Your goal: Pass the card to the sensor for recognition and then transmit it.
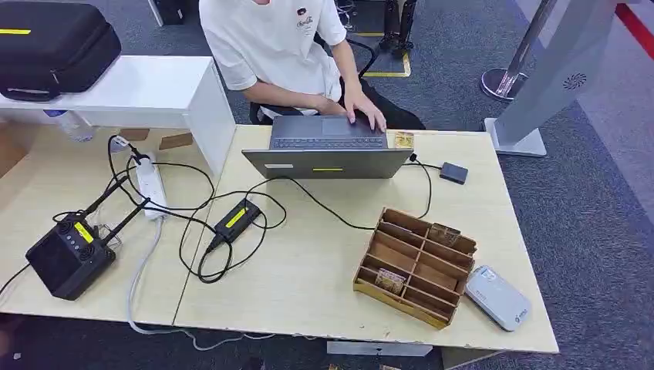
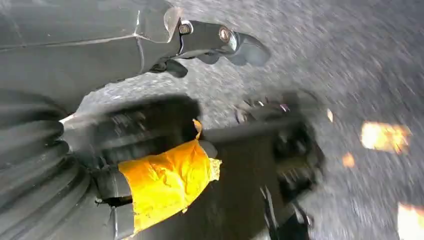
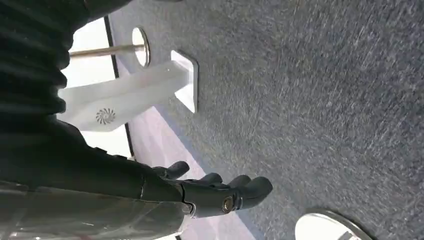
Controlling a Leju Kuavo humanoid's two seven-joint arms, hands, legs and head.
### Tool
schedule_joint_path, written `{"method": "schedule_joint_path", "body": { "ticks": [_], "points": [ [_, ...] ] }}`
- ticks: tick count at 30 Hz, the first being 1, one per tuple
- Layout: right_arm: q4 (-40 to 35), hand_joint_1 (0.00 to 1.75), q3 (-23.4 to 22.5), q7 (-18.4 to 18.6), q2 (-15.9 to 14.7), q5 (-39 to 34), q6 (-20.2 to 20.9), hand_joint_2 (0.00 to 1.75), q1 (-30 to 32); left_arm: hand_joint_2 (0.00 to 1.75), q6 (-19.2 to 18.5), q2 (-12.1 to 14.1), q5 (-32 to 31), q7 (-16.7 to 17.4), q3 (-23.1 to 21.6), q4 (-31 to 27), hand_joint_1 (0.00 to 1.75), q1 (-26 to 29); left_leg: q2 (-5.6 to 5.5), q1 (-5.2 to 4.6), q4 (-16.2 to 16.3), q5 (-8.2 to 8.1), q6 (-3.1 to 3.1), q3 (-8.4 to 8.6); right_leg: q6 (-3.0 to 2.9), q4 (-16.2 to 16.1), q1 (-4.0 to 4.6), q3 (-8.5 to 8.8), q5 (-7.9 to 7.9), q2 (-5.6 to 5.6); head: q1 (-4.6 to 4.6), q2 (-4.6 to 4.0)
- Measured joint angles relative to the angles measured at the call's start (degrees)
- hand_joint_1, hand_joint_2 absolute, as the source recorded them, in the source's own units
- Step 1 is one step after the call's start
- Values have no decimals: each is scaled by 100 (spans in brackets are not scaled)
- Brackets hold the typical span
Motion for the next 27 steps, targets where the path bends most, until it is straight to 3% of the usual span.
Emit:
{"method": "schedule_joint_path", "body": {
  "ticks": [7,10,18,27],
  "points": [
    [0,0,-118,66,68,30,-53,175,7,175,886,-131,374,133,365,2,0,37,3,-1,1,0,0,-1,0,-1,-2,0,1,1,4,0],
    [0,0,-162,83,87,37,-59,175,6,175,1011,-173,459,194,525,2,0,41,3,-1,1,0,0,-1,0,-1,-2,1,1,1,2,0],
    [0,0,-179,96,105,48,-59,175,6,175,993,-221,470,317,658,2,0,42,3,-1,1,0,0,-1,-1,-1,-2,0,2,1,4,0],
    [0,0,-181,57,107,188,46,175,4,175,456,-216,579,572,682,2,0,48,3,-1,1,0,0,-1,-1,-1,-2,1,2,1,4,0]
  ]
}}
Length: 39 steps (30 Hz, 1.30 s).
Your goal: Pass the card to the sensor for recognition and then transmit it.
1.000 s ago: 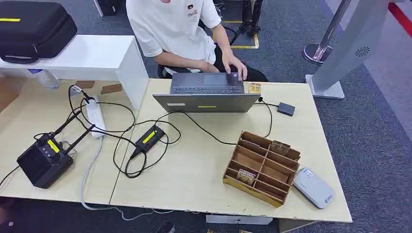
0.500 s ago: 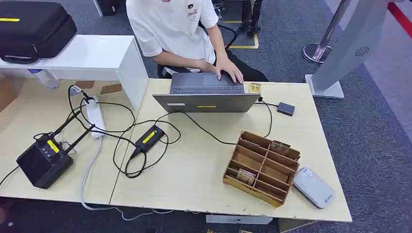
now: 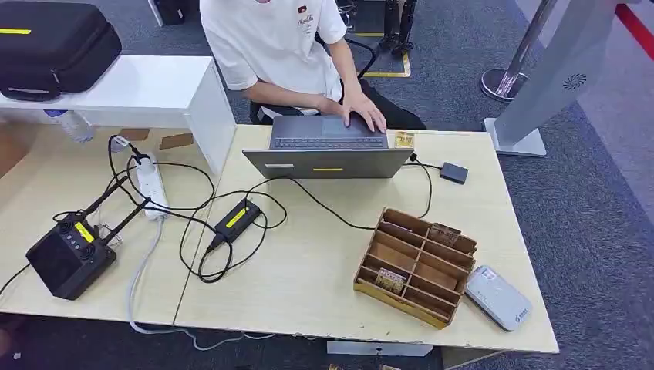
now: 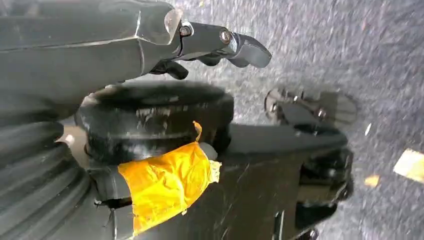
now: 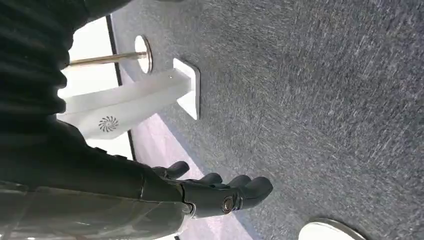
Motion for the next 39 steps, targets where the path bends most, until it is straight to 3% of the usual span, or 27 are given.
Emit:
{"method": "schedule_joint_path", "body": {
  "ticks": [6,13,18,29,35,39],
  "points": [
    [0,0,0,44,61,132,245,175,-7,175,-381,42,151,267,127,0,0,1,0,1,0,0,0,1,0,0,1,1,0,0,-2,0],
    [11,0,0,201,402,151,663,175,-13,175,-556,85,203,330,208,0,0,1,0,1,-2,0,0,1,-1,1,2,0,-1,0,-2,0],
    [24,0,2,264,691,140,840,175,-23,175,-658,94,199,225,230,0,0,5,0,1,-2,0,0,0,-1,1,1,1,-1,0,-2,0],
    [31,0,13,256,1106,291,1281,175,-58,175,-1467,234,-151,44,206,28,0,56,-2,-3,-2,1,0,0,-1,1,-3,1,-1,0,-2,0],
    [35,0,20,282,1226,339,1371,175,-77,175,-1537,256,-192,42,186,52,0,55,-2,-5,-2,1,0,1,0,1,-6,1,-1,0,-2,2],
    [35,0,20,415,1255,223,1262,175,-77,175,-1333,247,-188,24,162,61,0,52,-1,-6,-2,1,-1,0,0,1,-6,1,-1,0,0,0]
  ]
}}
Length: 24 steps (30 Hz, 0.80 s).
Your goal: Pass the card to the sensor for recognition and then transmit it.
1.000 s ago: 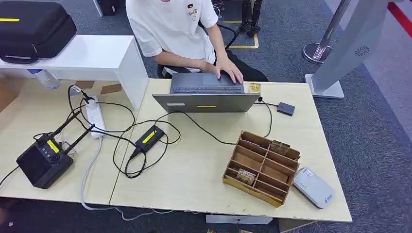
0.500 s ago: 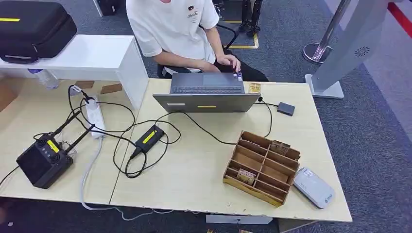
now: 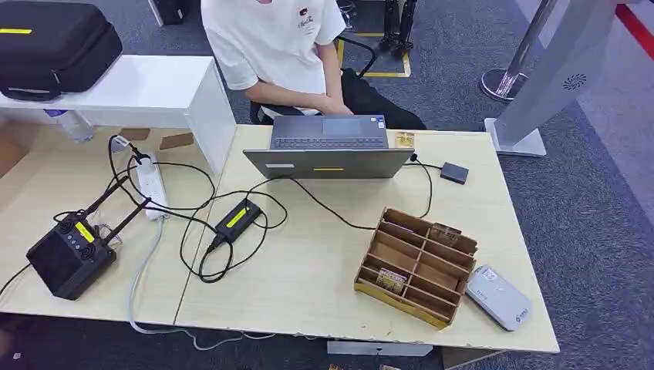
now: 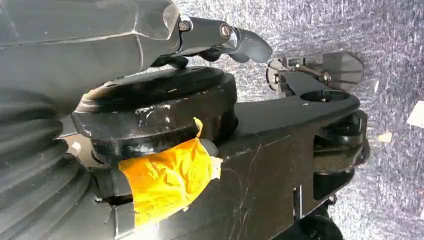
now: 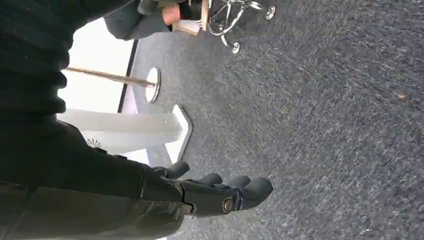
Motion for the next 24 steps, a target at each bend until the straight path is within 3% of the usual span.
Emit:
{"method": "schedule_joint_path", "body": {
  "ticks": [8,10,14,18,24],
  "points": [
    [-2,0,-138,1000,52,-100,-937,175,-2,175,1661,-171,24,-313,-11,0,0,-20,1,1,1,0,0,0,0,0,1,0,0,0,0,0],
    [-2,0,-175,1140,61,-114,-1107,175,-2,175,1927,-197,20,-440,-11,11,0,-35,1,2,0,0,0,0,0,0,1,0,0,0,2,0],
    [-2,0,-271,1293,87,-103,-1229,175,-4,175,2012,-258,-59,-533,-11,112,0,-89,2,2,0,0,0,0,0,0,2,0,0,1,0,0],
    [-2,0,-306,1299,114,-100,-1242,175,-5,175,2029,-302,-151,-387,-11,118,0,-89,2,3,0,0,0,0,0,0,2,0,0,1,2,0],
    [-2,0,-453,879,173,-378,-695,175,-10,175,1688,-304,-273,-190,-77,118,0,-84,2,3,0,0,0,0,0,0,2,0,0,1,2,0]
  ]
}}
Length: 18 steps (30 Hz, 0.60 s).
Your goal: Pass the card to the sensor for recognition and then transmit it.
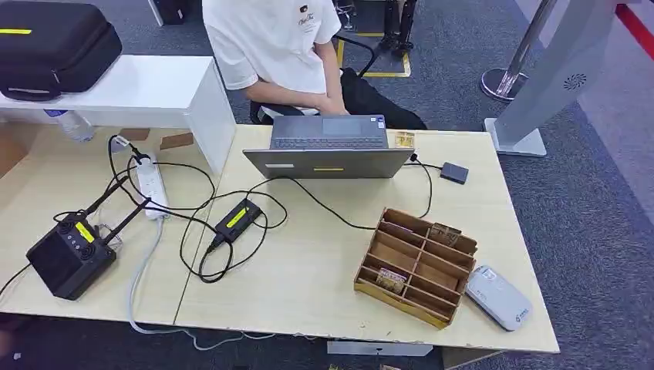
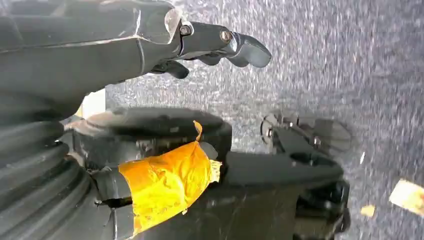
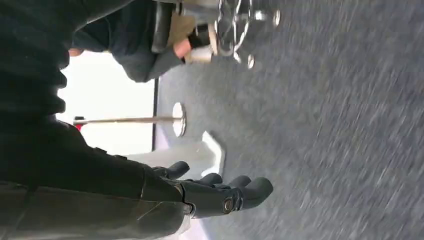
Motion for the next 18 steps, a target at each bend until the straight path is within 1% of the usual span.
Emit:
{"method": "schedule_joint_path", "body": {
  "ticks": [2,4,5,6,8,9,12,14,16,18],
  "points": [
    [2,0,-96,-120,15,-157,286,175,-5,175,-377,4,33,127,-15,0,0,3,0,0,0,0,0,0,0,0,0,0,0,0,-2,0],
    [2,0,-203,-229,33,-262,836,175,-18,175,-1223,41,177,535,-17,0,0,5,-3,0,-1,0,0,3,0,0,1,1,0,2,2,2],
    [2,0,-236,-299,33,-281,1097,175,-21,175,-1584,118,245,677,-17,0,0,-17,-3,-4,-1,0,0,3,0,1,-3,2,0,1,-9,0],
    [2,0,-267,-361,31,-290,1323,175,-28,175,-1902,195,297,811,-17,0,0,-44,-6,-8,-2,1,0,5,0,3,-6,3,0,-1,-4,2],
    [2,0,-297,-474,33,-308,1576,175,-36,175,-2332,326,354,957,-17,0,0,-69,-5,-8,-3,1,0,6,0,5,-6,4,-1,-1,-4,0],
    [2,0,-308,-502,31,-325,1638,175,-40,175,-2447,371,358,988,-17,0,0,-74,-5,-8,-3,1,0,6,0,6,-6,4,-1,0,-11,0],
    [2,0,-354,-555,31,-314,1711,175,-54,175,-2598,442,385,1016,-17,0,0,-77,-5,-8,-3,1,-1,4,0,5,-8,6,-1,0,-4,0],
    [0,0,-385,-660,31,-328,1776,175,-59,175,-2727,481,389,1034,-17,0,0,-81,-4,-12,-2,1,0,3,1,5,-12,6,-1,0,-2,0],
    [0,0,-428,-721,31,-352,1721,175,-58,175,-2806,503,398,1036,-17,0,0,-80,-5,-16,-2,1,0,3,1,4,-19,6,-1,-1,-7,2],
    [0,0,-498,-773,31,-419,1575,175,-54,175,-2788,520,398,1036,-17,0,0,-80,-4,-17,-2,1,0,3,2,4,-20,5,-1,0,-4,0]
  ]
}}
